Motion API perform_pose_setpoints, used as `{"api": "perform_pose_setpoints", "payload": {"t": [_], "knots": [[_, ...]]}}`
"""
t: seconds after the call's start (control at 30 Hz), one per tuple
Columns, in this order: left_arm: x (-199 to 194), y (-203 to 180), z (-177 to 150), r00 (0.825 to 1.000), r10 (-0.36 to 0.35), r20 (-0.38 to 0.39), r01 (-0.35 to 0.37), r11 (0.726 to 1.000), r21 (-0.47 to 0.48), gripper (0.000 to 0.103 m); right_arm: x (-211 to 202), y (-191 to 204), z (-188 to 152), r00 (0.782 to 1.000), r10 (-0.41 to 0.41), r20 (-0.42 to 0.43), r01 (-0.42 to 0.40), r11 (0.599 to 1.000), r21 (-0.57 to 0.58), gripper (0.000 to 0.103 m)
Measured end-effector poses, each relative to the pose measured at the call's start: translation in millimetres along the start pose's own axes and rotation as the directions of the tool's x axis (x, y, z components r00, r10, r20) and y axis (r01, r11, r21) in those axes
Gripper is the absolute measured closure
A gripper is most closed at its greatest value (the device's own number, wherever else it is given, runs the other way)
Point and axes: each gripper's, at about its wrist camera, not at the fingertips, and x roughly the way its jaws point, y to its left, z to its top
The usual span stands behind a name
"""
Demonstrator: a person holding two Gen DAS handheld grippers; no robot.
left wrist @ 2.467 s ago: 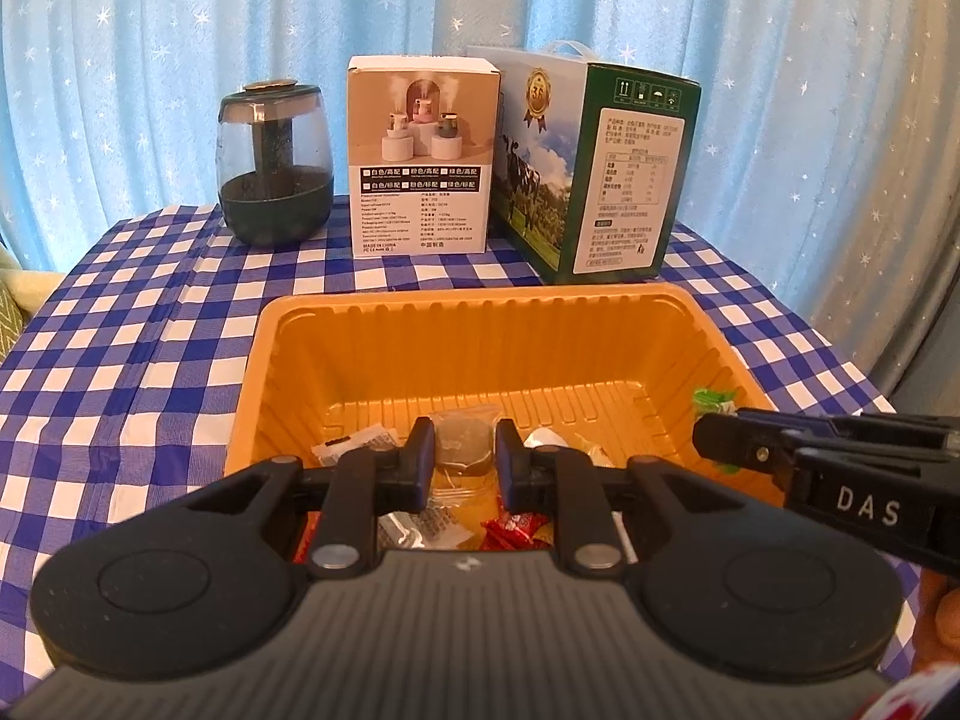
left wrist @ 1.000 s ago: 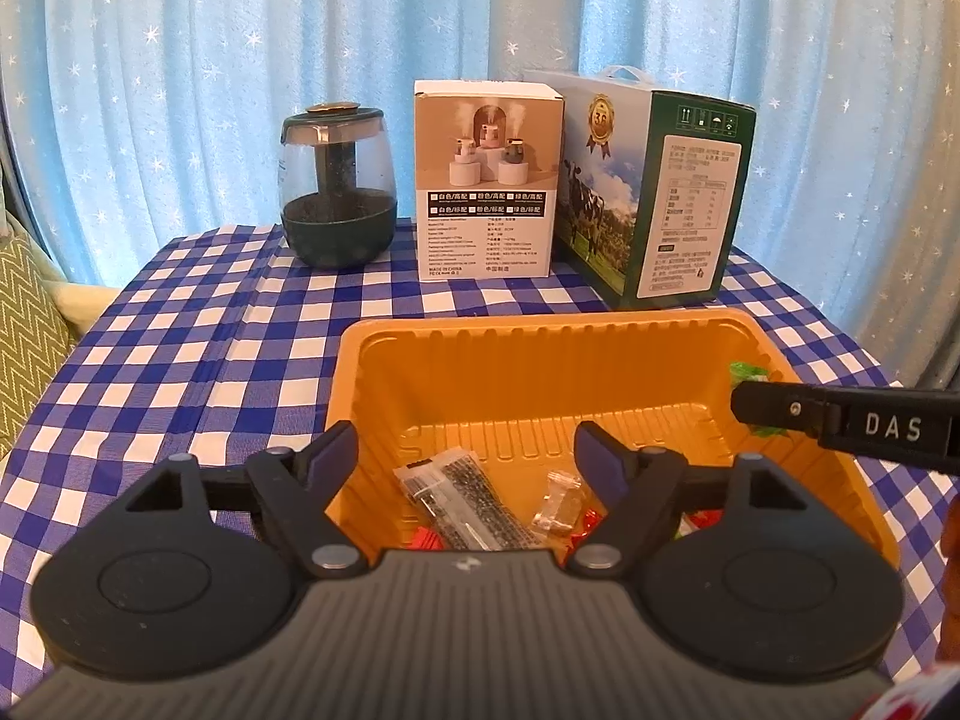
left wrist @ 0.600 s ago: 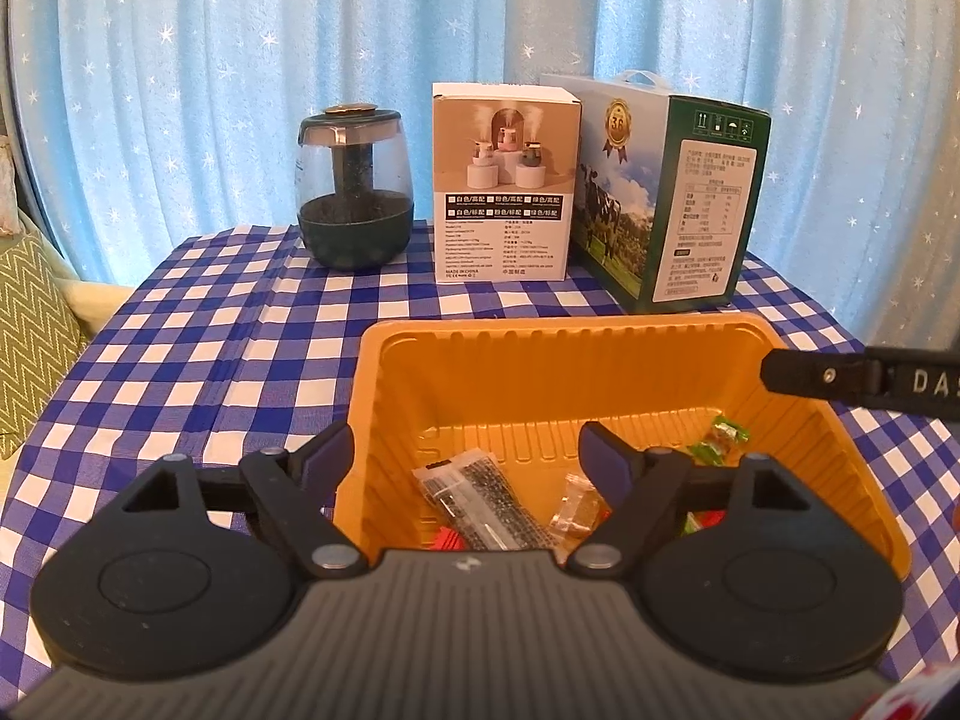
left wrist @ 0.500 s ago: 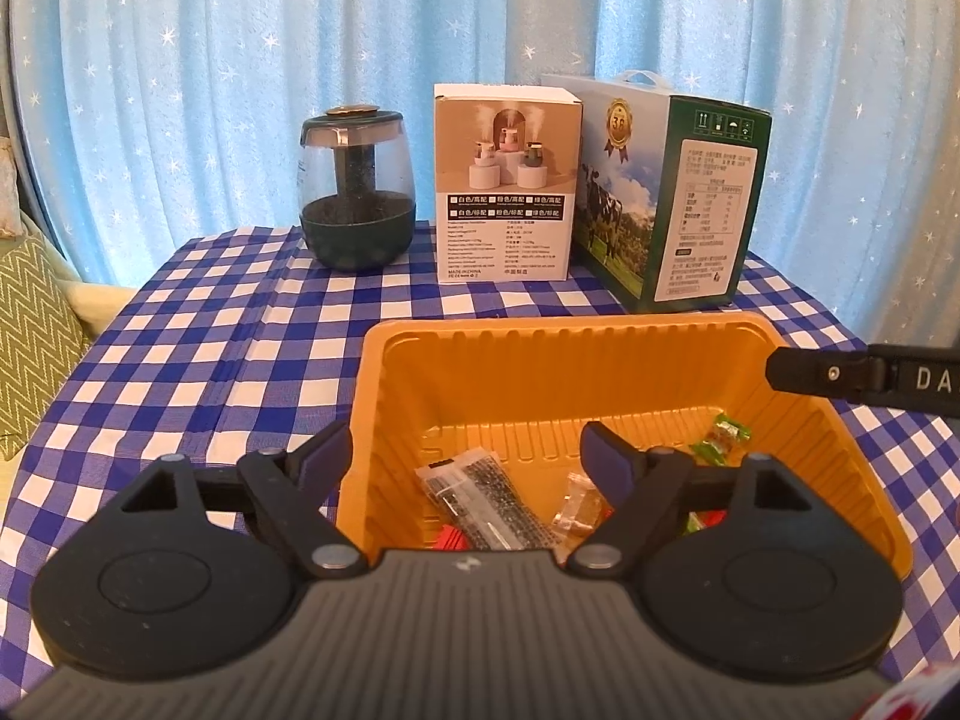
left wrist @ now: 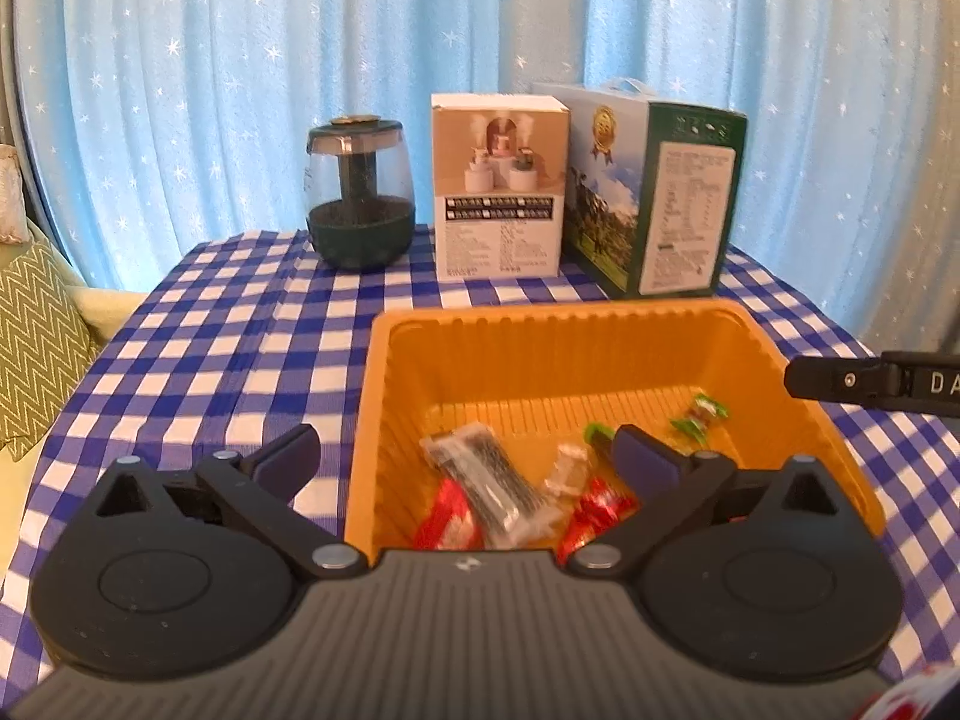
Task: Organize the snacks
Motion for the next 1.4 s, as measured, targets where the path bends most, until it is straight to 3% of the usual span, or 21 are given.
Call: {"api": "perform_pose_setpoints", "payload": {"t": [0.3,0.73,1.17,1.4], "knots": [[-51.4,-7.6,-19.4,1.0,0.008,-0.018,-0.008,1.0,-0.017,0.0,-40.8,8.9,-21.0,0.998,-0.039,-0.056,0.037,0.999,-0.035,0.017],[-151.2,-13.2,-50.3,0.997,0.031,-0.064,-0.036,0.995,-0.094,0.0,-137.6,27.1,-46.7,0.991,-0.098,-0.093,0.089,0.991,-0.095,0.016],[-248.7,-33.7,-66.7,0.996,0.045,-0.076,-0.054,0.992,-0.113,0.0,-235.7,53.5,-76.2,0.988,-0.098,-0.121,0.084,0.99,-0.115,0.016],[-287.5,-40.3,-78.1,0.993,0.095,-0.074,-0.102,0.991,-0.088,0.0,-272.3,70.9,-92.4,0.988,-0.099,-0.115,0.08,0.984,-0.16,0.016]]}}
